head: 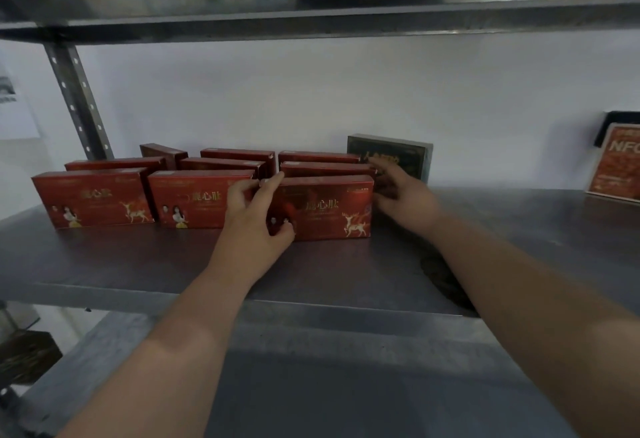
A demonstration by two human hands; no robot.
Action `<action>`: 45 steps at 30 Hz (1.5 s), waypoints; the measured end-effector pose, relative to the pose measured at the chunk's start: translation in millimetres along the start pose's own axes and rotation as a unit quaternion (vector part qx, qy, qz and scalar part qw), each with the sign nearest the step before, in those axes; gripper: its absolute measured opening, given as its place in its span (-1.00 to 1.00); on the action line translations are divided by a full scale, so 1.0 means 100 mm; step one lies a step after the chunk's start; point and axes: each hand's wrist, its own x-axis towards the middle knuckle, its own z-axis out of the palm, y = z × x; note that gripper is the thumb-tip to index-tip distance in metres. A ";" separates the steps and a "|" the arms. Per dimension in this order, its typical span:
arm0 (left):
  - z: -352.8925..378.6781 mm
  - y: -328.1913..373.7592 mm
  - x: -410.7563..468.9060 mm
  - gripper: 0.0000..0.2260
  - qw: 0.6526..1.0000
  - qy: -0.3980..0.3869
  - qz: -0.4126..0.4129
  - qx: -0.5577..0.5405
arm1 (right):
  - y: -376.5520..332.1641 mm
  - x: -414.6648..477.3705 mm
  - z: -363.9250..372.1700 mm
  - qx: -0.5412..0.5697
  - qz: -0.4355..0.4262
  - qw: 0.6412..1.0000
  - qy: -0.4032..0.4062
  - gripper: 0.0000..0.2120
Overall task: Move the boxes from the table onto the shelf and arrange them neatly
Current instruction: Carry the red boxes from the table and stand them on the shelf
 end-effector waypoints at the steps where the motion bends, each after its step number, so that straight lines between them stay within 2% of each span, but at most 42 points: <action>1: 0.00 0.01 -0.01 -0.31 1.000 0.006 0.006 0.004 | 0.00 0.00 -0.02 0.005 -0.011 1.000 0.011 -0.42; 4: -0.01 0.05 -0.03 -0.33 0.999 0.021 0.034 0.022 | -0.02 0.02 -0.09 -0.014 -0.051 0.998 0.037 -0.52; 8: 0.02 0.05 -0.01 -0.35 0.998 0.000 0.035 0.055 | -0.07 0.02 -0.11 -0.007 -0.057 0.998 -0.004 -0.62; 15: -0.01 0.08 -0.02 -0.40 0.999 0.004 0.028 0.043 | -0.20 -0.05 -0.15 -0.046 -0.033 0.998 -0.030 -0.56; 18: -0.01 0.11 -0.05 -0.40 0.998 0.025 0.025 0.050 | -0.30 -0.12 -0.23 -0.027 -0.030 0.999 -0.012 -0.56; 20: -0.06 0.16 -0.09 -0.44 0.997 0.061 0.025 0.051 | -0.39 -0.21 -0.31 -0.065 -0.034 0.997 0.023 -0.56; 22: -0.14 0.22 -0.15 -0.60 0.992 0.088 0.073 0.055 | -0.46 -0.40 -0.39 -0.148 -0.022 0.989 0.017 -0.53; 24: -0.22 0.23 -0.22 -0.74 0.988 0.050 0.138 0.049 | -0.48 -0.71 -0.39 -0.236 0.032 0.969 -0.068 -0.48; 26: -0.26 0.26 -0.29 -0.70 0.985 -0.071 0.146 0.055 | -0.49 -1.04 -0.35 -0.275 0.074 0.947 -0.148 -0.46; 27: -0.25 0.26 -0.31 -0.63 0.976 -0.133 0.151 0.080 | -0.51 -1.17 -0.33 -0.274 0.076 0.946 -0.155 -0.44; 29: -0.19 0.30 -0.36 -0.51 0.946 -0.227 0.189 0.135 | -0.58 -1.40 -0.29 -0.270 0.092 0.952 -0.110 -0.39; 32: -0.08 0.41 -0.47 -0.41 0.897 -0.329 0.235 0.178 | -0.74 -1.76 -0.17 -0.325 0.102 0.939 -0.052 -0.24; 35: 0.02 0.56 -0.62 -0.29 0.861 -0.344 0.300 0.223 | -0.92 -2.32 -0.05 -0.385 0.133 0.913 -0.004 -0.36; 38: 0.07 0.84 -0.89 -0.32 0.834 -0.367 0.343 0.228 | -1.15 -3.03 0.04 -0.429 0.209 0.878 0.009 -0.42; 42: 0.22 1.19 -1.49 -0.35 0.789 -0.404 0.452 0.099 | -1.44 -4.03 0.14 -0.415 0.320 0.851 0.031 -0.55; 45: 0.49 1.42 -2.12 -0.43 0.741 -0.429 0.516 0.023 | -1.62 -4.85 0.20 -0.394 0.442 0.804 0.059 -0.65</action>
